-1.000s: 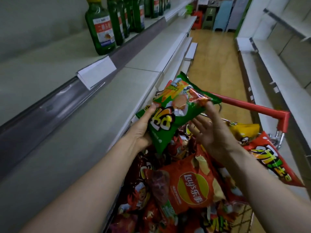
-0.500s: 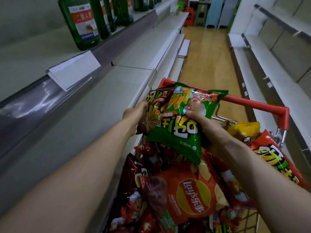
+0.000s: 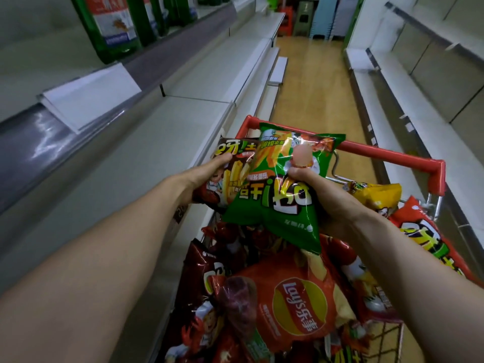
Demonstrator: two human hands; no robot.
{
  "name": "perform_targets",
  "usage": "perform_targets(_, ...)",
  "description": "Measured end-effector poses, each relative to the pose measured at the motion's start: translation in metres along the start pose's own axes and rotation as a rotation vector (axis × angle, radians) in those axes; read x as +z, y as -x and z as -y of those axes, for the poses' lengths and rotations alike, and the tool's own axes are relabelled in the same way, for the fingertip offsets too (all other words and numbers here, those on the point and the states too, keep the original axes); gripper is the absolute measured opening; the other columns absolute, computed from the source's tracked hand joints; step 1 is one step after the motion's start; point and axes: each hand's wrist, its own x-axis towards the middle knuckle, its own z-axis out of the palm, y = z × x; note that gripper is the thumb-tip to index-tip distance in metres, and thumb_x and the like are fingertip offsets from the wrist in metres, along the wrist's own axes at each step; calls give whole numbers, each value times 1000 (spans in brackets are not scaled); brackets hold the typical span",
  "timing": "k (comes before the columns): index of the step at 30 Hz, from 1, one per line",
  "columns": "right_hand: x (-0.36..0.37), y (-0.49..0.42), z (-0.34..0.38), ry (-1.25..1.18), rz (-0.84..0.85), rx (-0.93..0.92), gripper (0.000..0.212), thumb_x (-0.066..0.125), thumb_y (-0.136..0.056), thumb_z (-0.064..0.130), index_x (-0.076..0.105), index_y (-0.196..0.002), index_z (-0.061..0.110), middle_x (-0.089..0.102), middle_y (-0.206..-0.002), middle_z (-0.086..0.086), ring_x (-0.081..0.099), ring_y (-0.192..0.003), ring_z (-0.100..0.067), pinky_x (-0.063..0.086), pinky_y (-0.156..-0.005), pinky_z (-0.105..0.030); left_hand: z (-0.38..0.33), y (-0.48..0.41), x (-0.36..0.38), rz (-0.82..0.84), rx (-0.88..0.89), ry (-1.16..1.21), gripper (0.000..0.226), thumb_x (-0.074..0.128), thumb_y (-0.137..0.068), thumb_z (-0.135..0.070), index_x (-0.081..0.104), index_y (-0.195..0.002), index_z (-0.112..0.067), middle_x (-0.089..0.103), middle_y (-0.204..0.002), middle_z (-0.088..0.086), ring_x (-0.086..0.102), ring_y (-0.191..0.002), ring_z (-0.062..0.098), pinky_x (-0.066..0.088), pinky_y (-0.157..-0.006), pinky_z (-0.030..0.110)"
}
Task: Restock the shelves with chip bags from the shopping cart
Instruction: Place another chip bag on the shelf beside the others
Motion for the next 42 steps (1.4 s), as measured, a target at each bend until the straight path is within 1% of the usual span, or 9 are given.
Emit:
perform_targets(8,4,46,21,62,98,-77,51,70,-70,30,61,-114,7,73,-102,-18,72,-86,-30,60,-69,-36,-14,61,0,128,117,64,71,81,-56,-62,65,-108,-15,75,-98,9,73,-85,23,54,-75,33)
perform_targets(12,7,82,30,64,25,-139,54,73,-68,38,65,-111,7,74,-97,-16,73,-82,-29,59,-62,-35,-18,100,21,103,185,169,48,70,-68,-44,63,-104,-13,75,-86,9,73,-72,21,58,-58,28)
perform_targets(19,-9,164,47,78,-196,-318,36,78,-78,18,65,-110,8,74,-91,-16,73,-72,-26,59,-57,-35,-22,176,62,-43,362,277,31,72,-82,-20,64,-108,-7,75,-79,8,72,-65,20,57,-53,29)
perform_targets(22,-22,202,51,164,-333,-391,76,89,-59,37,56,-124,14,72,-104,-11,72,-86,-30,60,-76,-46,-29,216,91,-99,500,245,38,76,-79,-16,61,-114,-14,73,-95,9,72,-74,19,58,-61,28)
perform_targets(26,-38,252,59,244,-412,-459,109,86,-32,55,46,-126,18,68,-113,-6,69,-94,-28,56,-85,-48,-42,270,139,-151,697,101,28,80,-76,-15,61,-91,-27,69,-89,-8,67,-76,6,55,-70,27)
perform_targets(30,-55,314,73,270,-507,-570,101,87,-48,42,39,-133,17,65,-112,-5,68,-95,-25,56,-87,-47,-59,316,183,-141,805,49,66,88,-64,-27,53,-120,-21,68,-107,-3,67,-94,10,55,-83,31)
perform_targets(34,-77,378,82,392,-688,-640,87,83,-65,35,36,-136,18,59,-119,-2,61,-106,-23,49,-96,-45,-80,356,233,-93,901,5,68,86,-69,-23,43,-121,-21,62,-105,-7,61,-91,3,49,-72,17)
perform_targets(38,-111,436,84,440,-890,-668,88,81,-68,34,29,-137,20,55,-124,-4,56,-113,-26,46,-100,-48,-104,384,289,2,963,-85,86,82,-55,-41,38,-127,-26,61,-110,-6,62,-101,14,51,-94,38)
perform_targets(42,-134,504,81,433,-1106,-657,70,79,-73,33,34,-125,24,55,-112,2,57,-105,-23,47,-97,-42,-120,420,346,167,1042,-140,78,83,-62,-37,37,-123,-24,59,-108,-5,61,-103,17,50,-95,42)
